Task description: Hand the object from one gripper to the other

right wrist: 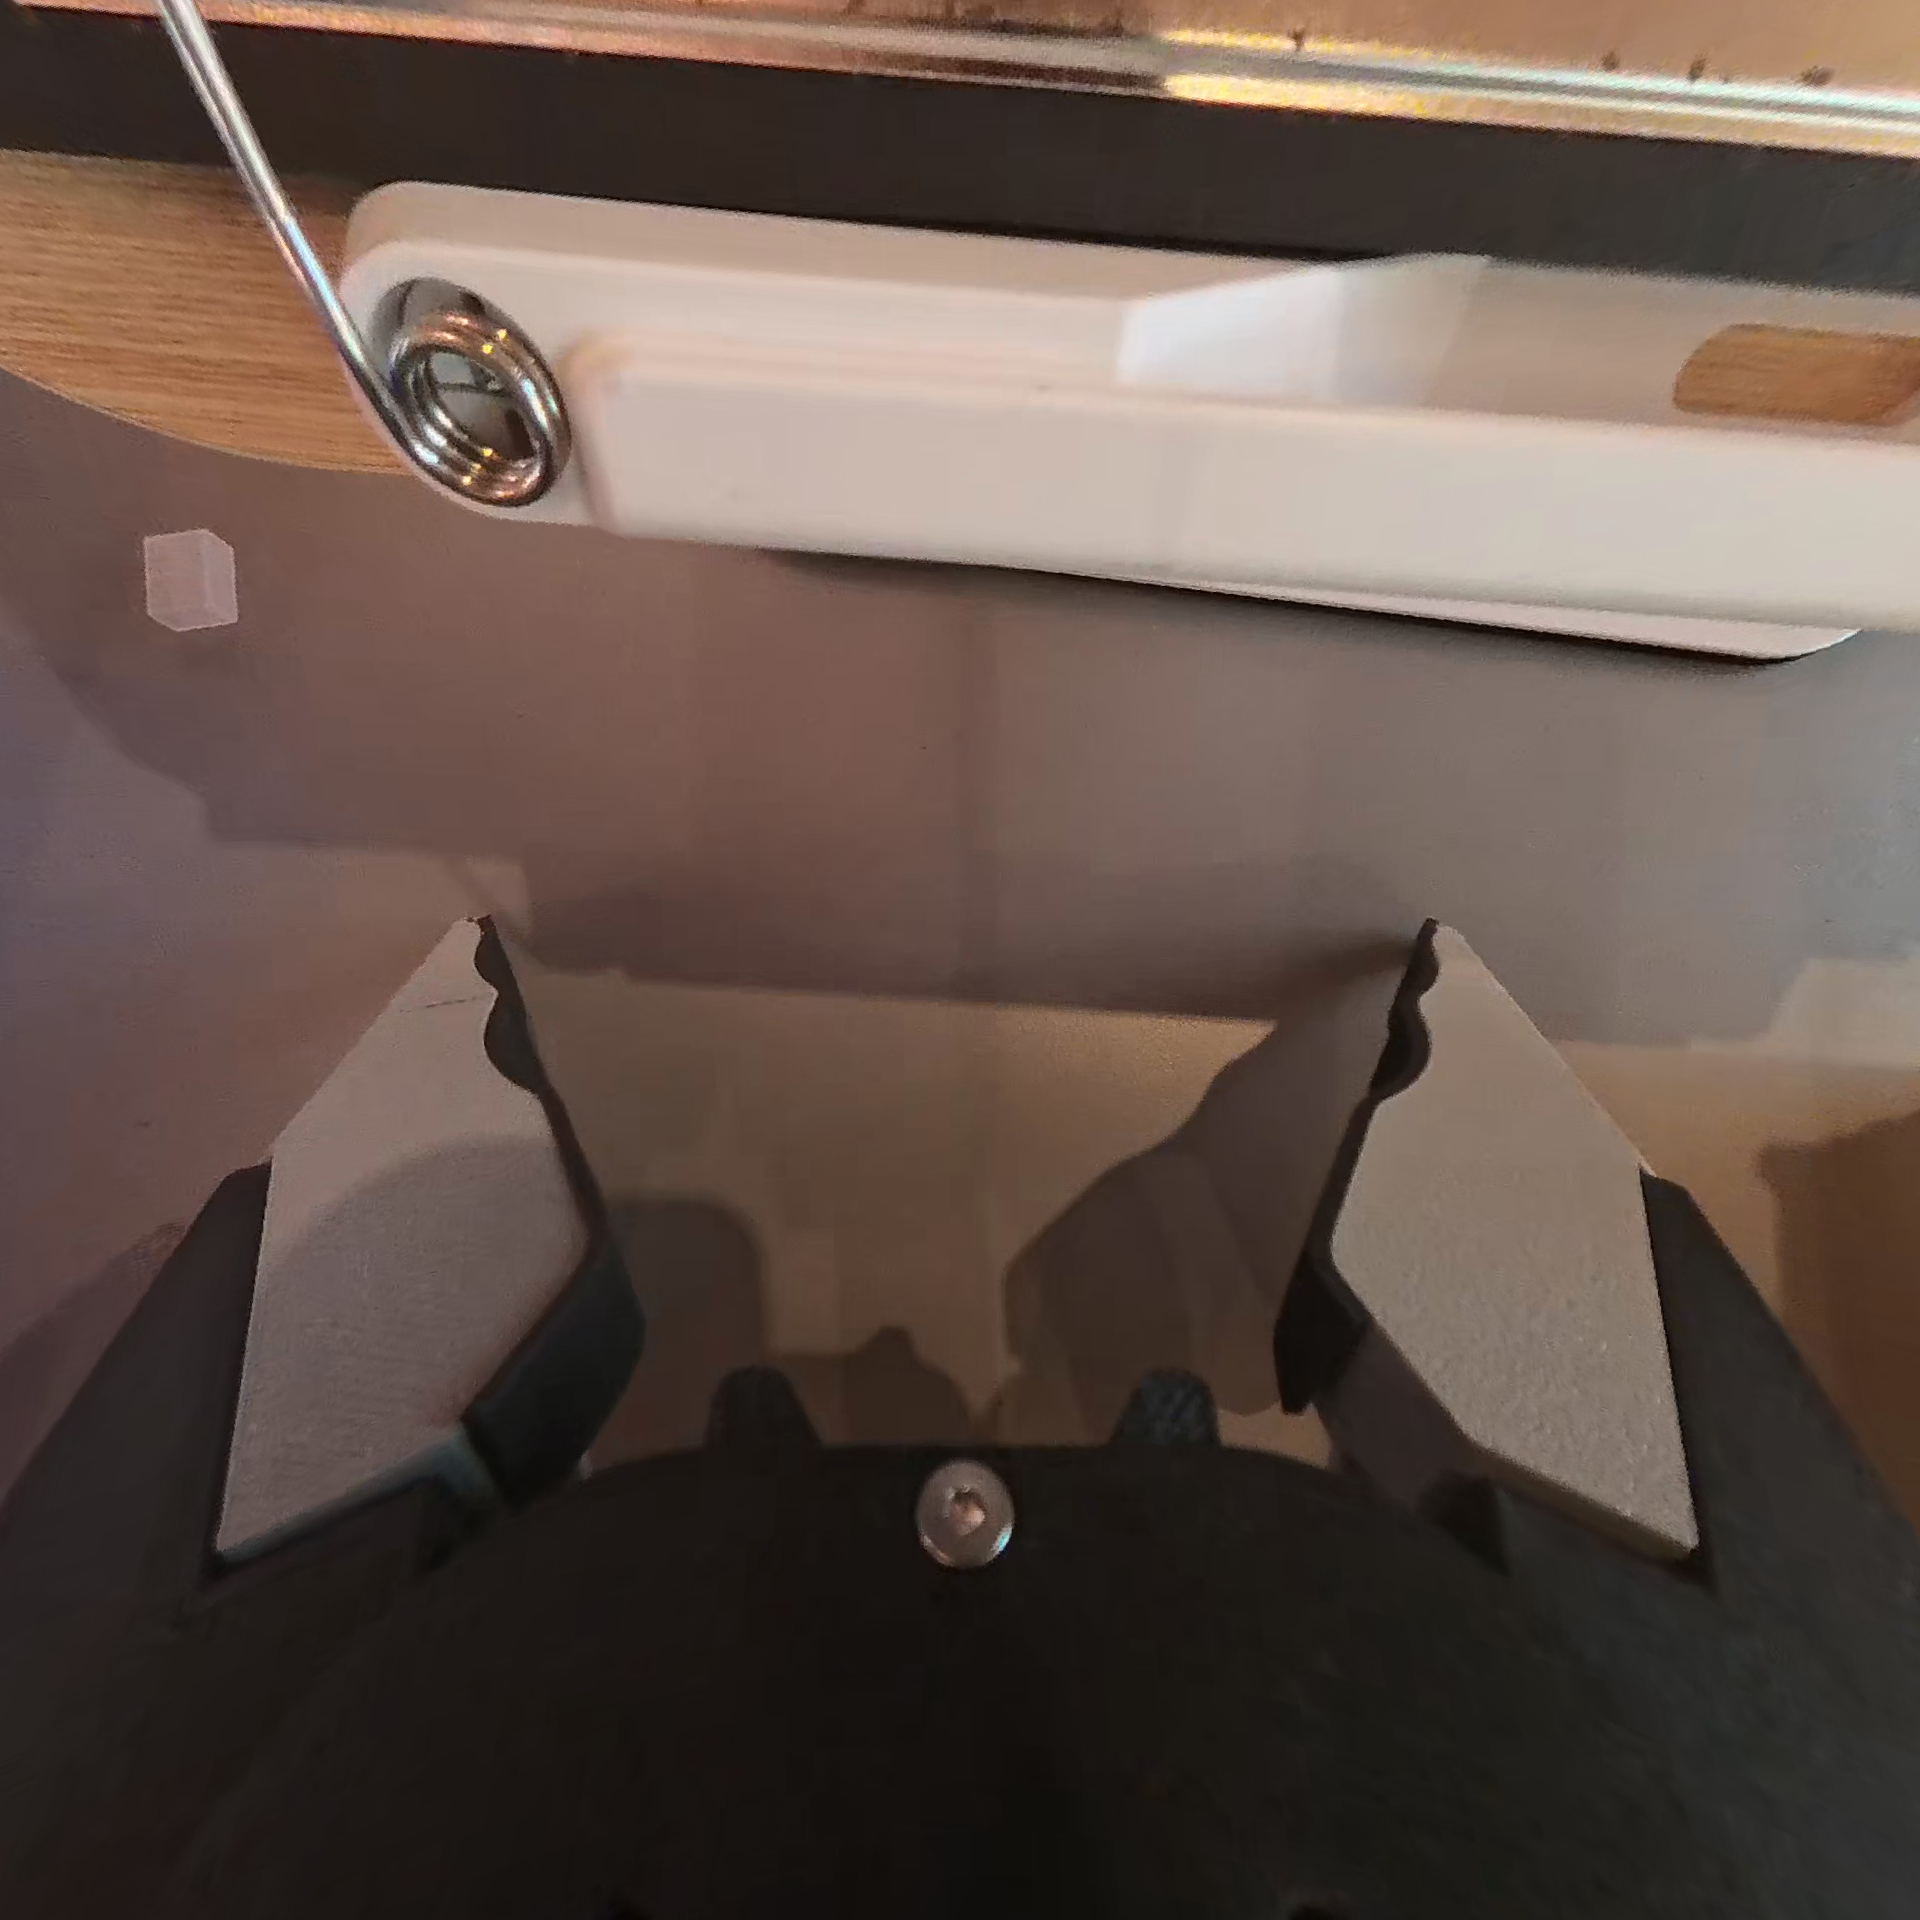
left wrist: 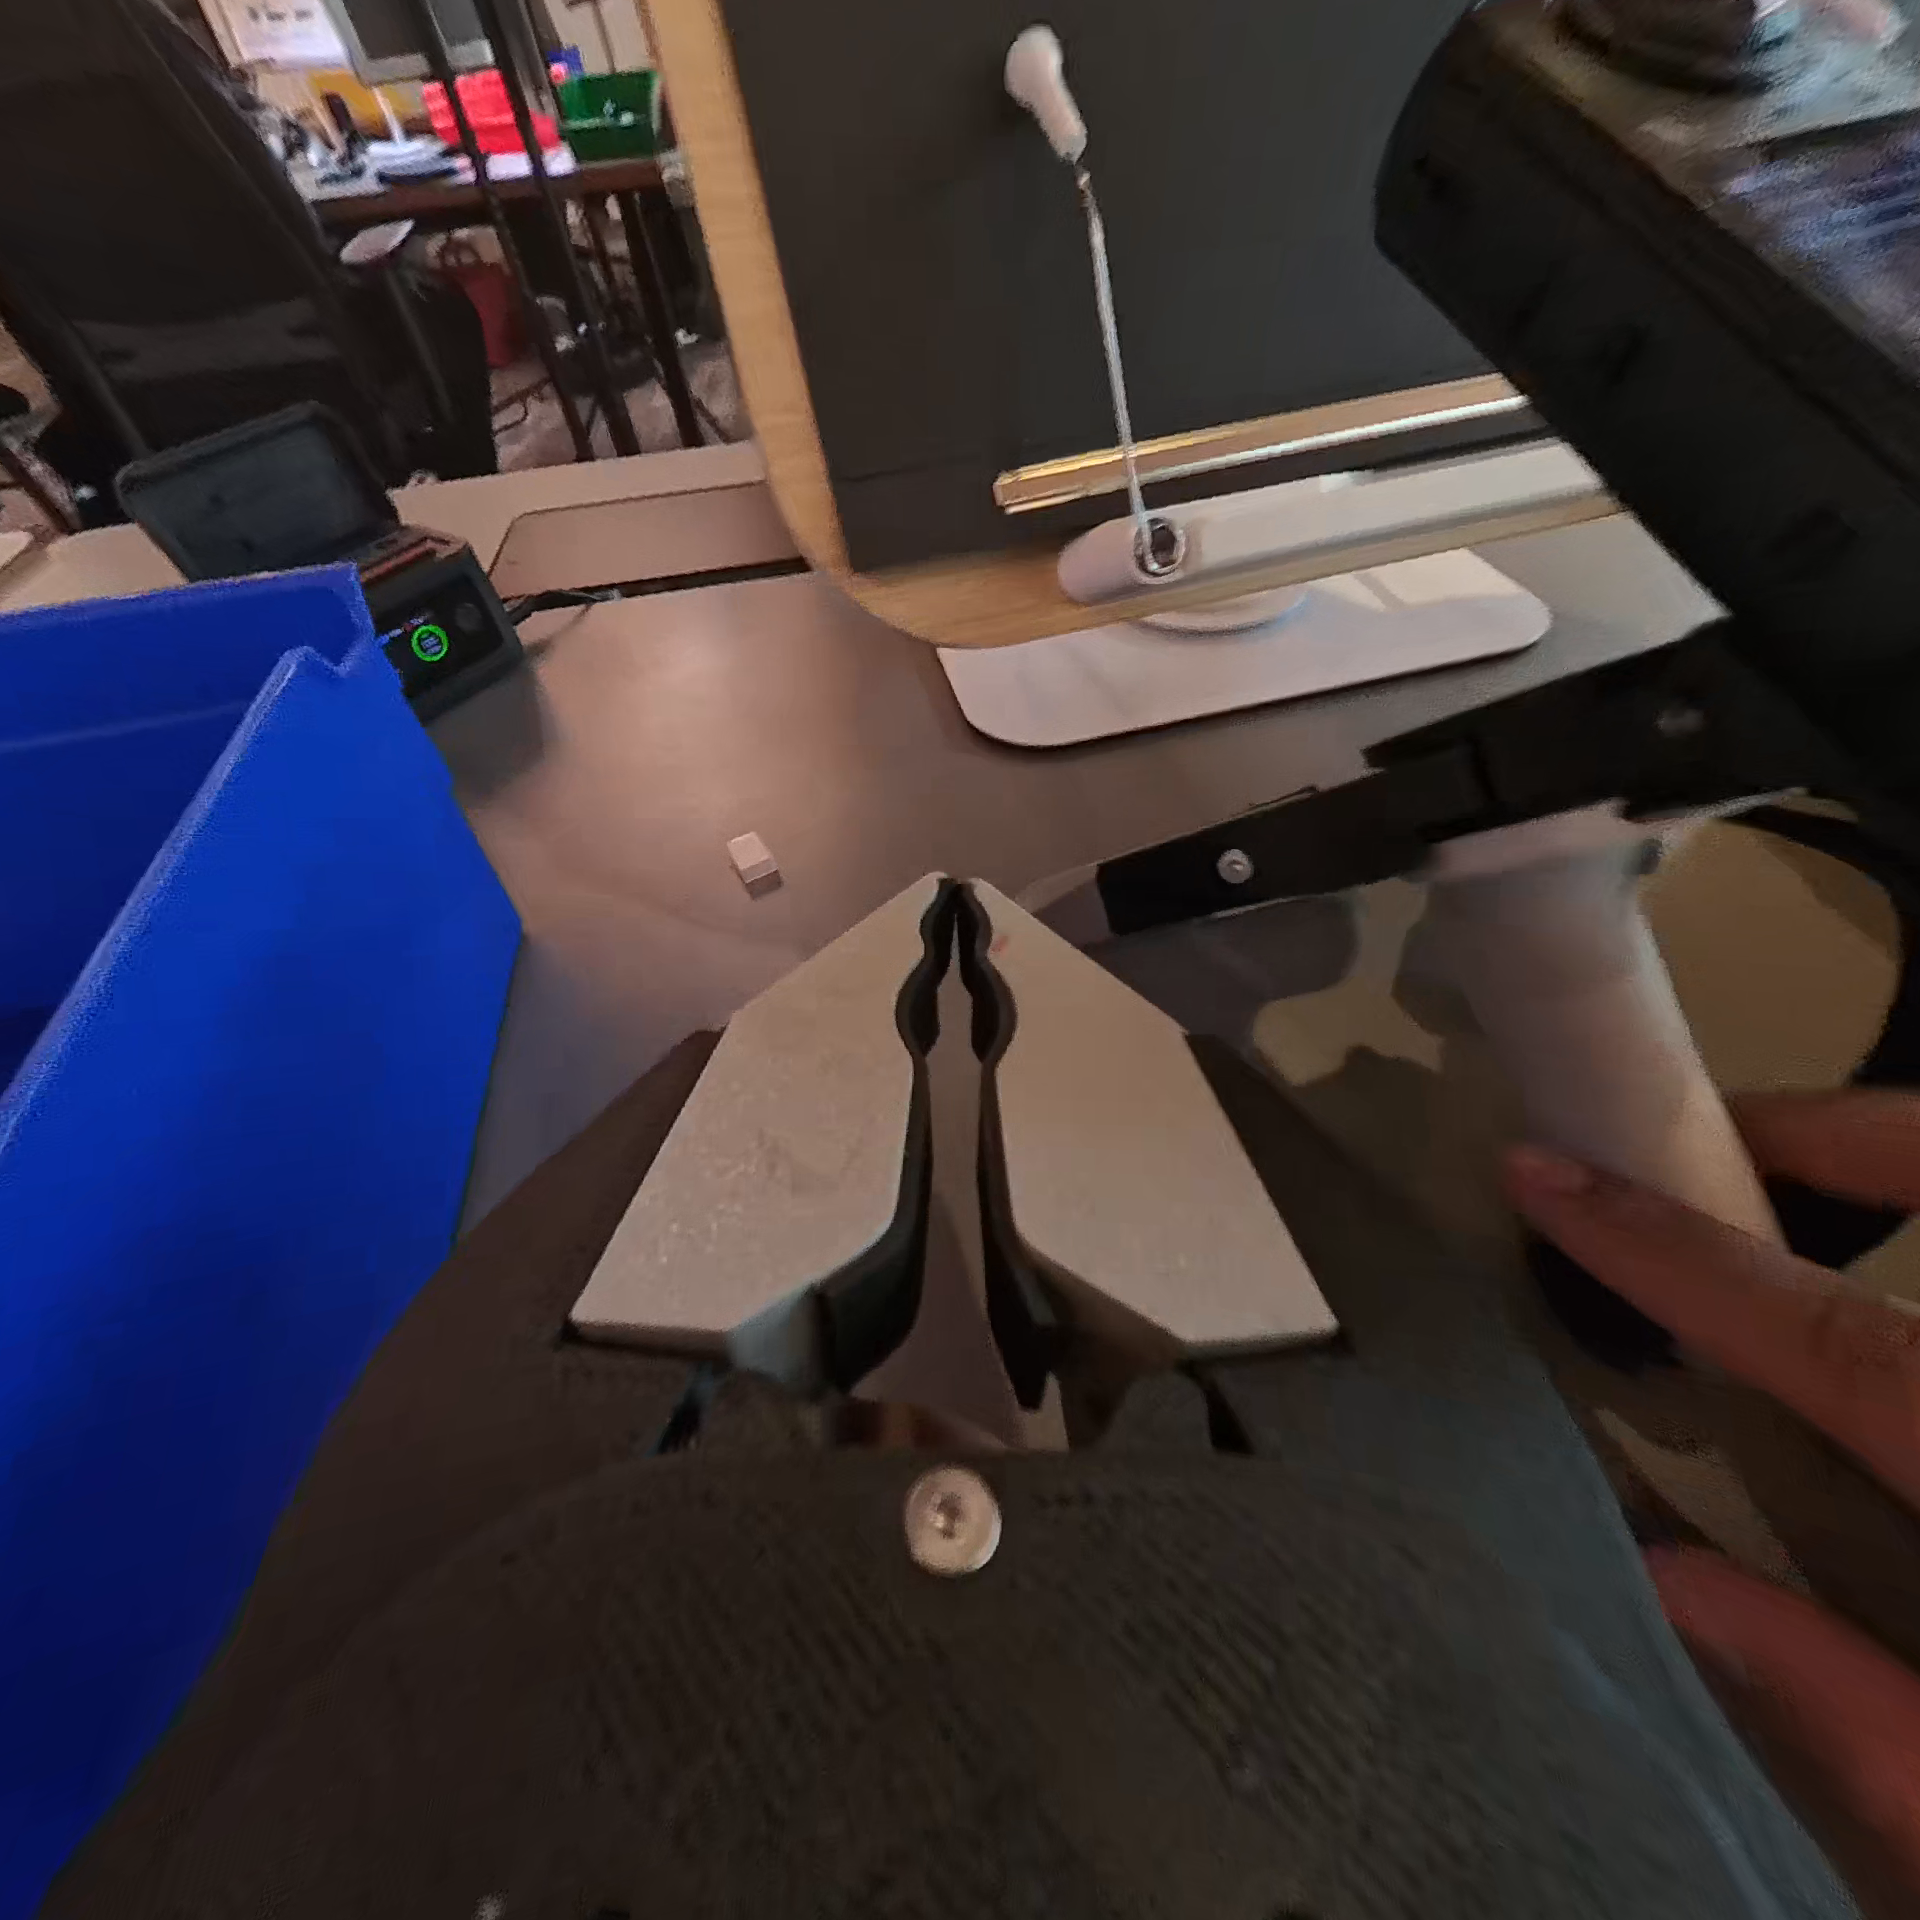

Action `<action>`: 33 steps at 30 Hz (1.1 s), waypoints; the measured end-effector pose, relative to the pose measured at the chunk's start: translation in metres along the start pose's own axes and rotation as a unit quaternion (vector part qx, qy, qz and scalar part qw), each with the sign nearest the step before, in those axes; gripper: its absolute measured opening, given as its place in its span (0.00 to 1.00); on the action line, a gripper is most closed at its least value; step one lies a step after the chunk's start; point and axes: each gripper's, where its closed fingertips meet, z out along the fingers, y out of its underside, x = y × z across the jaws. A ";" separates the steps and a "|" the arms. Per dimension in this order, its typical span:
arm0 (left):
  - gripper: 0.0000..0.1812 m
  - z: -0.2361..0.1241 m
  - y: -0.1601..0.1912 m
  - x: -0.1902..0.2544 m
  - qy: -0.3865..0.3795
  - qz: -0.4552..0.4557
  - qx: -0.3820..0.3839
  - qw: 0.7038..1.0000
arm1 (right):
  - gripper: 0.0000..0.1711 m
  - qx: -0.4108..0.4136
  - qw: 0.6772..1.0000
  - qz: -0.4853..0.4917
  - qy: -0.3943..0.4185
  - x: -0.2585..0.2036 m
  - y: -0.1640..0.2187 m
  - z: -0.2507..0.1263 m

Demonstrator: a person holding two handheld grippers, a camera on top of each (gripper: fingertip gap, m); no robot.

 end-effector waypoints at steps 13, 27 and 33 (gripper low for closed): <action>0.10 0.058 -0.013 -0.030 -0.080 0.027 -0.022 0.996 | 0.92 0.001 0.998 -0.045 -0.040 0.014 0.031 -0.027; 0.12 0.020 -0.044 0.017 -0.084 0.124 0.110 0.983 | 0.92 0.001 0.998 -0.045 -0.040 0.014 0.031 -0.026; 0.05 0.022 -0.046 0.014 -0.108 0.188 0.113 0.970 | 0.92 0.001 0.998 -0.045 -0.040 0.014 0.031 -0.026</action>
